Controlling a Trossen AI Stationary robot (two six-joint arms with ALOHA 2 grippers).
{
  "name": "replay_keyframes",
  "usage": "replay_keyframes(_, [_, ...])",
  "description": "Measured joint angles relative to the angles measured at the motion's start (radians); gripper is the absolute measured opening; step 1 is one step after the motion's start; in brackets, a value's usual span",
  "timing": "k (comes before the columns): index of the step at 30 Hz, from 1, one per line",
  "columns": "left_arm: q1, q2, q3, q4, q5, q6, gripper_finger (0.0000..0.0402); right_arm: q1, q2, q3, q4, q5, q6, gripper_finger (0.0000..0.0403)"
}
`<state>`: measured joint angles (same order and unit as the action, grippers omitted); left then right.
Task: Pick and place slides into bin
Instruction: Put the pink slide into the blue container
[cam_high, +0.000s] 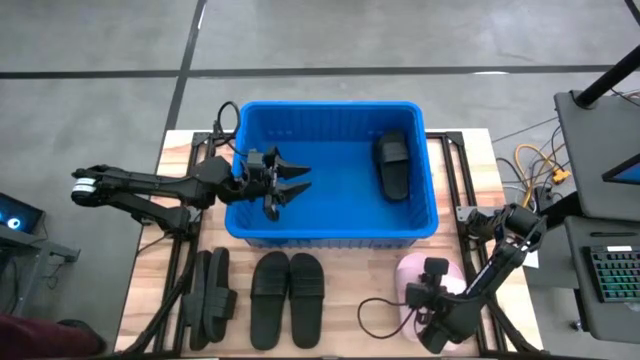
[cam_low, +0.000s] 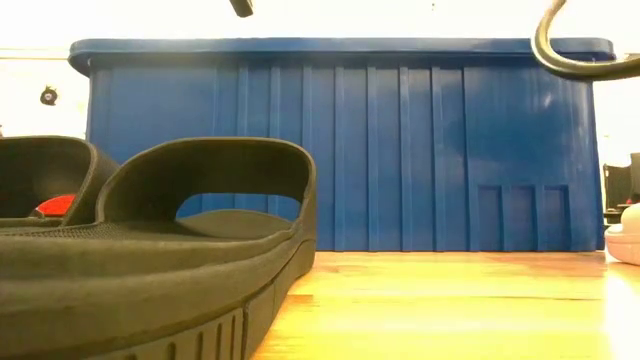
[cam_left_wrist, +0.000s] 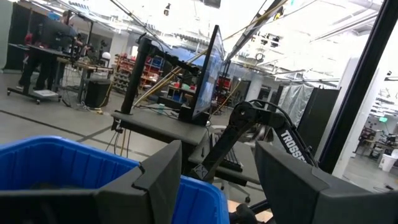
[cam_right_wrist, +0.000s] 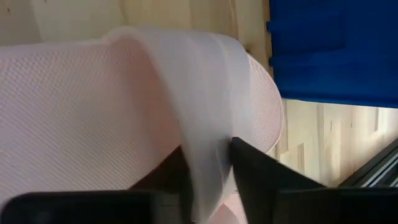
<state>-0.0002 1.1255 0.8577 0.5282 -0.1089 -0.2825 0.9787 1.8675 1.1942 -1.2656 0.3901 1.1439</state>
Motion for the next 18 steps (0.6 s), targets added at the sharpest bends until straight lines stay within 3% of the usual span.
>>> replay_keyframes(5, [0.000,0.000,0.000,0.001,0.000,0.000,0.0190,-0.002,-0.014,0.018,0.031,0.003,-0.002,0.0018])
replay_keyframes(13, [0.000,0.000,0.000,0.001,0.000,0.000,0.0190,-0.031,-0.095,0.138,0.054,0.000,-0.099,0.0010])
replay_keyframes(18, [0.000,0.000,0.000,0.001,0.000,0.000,0.0190,-0.073,-0.185,0.257,0.069,0.090,-0.217,0.0010])
